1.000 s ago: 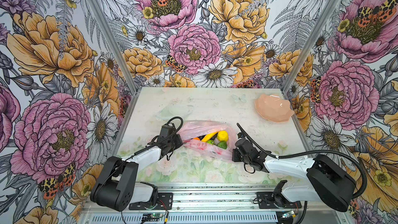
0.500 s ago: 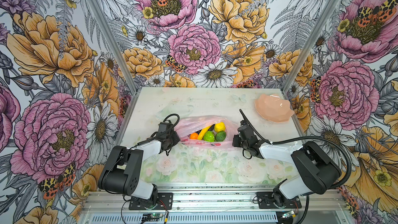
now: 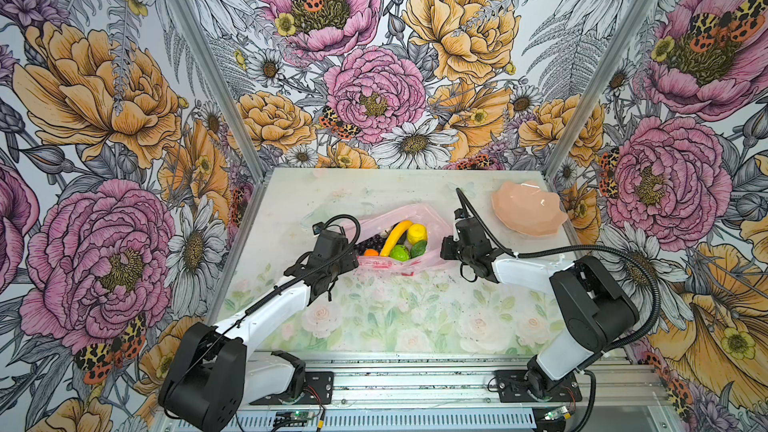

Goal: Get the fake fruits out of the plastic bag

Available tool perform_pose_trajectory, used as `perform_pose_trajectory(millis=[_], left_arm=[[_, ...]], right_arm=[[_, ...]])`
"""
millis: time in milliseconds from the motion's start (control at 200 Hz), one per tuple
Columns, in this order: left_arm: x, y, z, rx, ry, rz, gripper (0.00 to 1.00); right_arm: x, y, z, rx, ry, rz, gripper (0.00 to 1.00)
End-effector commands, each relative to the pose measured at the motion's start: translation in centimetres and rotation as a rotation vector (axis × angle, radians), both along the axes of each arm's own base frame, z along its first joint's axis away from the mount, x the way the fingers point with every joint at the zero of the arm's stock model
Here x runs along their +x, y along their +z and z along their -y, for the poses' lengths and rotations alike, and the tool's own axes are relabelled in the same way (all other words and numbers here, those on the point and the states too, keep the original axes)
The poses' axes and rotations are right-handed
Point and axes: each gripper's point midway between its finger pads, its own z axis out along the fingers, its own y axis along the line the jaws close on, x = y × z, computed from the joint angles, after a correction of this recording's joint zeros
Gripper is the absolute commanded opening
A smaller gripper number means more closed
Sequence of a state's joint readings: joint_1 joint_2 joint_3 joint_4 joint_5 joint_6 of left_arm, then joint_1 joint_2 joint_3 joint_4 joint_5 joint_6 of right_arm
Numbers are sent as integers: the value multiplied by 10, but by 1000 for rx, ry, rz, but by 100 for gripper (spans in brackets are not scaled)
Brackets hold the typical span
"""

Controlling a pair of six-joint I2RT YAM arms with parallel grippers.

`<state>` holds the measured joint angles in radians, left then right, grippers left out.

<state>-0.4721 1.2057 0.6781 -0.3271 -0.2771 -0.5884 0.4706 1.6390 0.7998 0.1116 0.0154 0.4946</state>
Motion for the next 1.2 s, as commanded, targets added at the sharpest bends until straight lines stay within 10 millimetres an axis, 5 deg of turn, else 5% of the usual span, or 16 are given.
perform_pose_trajectory(millis=[0,145,270,340,581,841,1046,1196], left_arm=[[-7,20,-2,243,-9,45,81],[-4,39,17,337,-55,102,85],[18,42,33,454,-139,98,91],[33,34,42,539,-178,67,98],[81,1,45,606,-175,-33,96],[110,12,6,466,-38,-17,61],[125,-10,-22,263,15,-69,21],[120,-23,-42,137,55,-98,6]], right_arm=[[5,10,-5,-10,37,29,0],[7,11,-5,-18,46,29,0],[6,13,-4,-19,49,34,0],[6,14,-4,-19,50,36,0],[3,16,-4,-12,59,37,0],[0,8,-2,-41,73,29,0],[13,5,-12,-91,148,53,0],[35,0,-34,-70,212,45,0]])
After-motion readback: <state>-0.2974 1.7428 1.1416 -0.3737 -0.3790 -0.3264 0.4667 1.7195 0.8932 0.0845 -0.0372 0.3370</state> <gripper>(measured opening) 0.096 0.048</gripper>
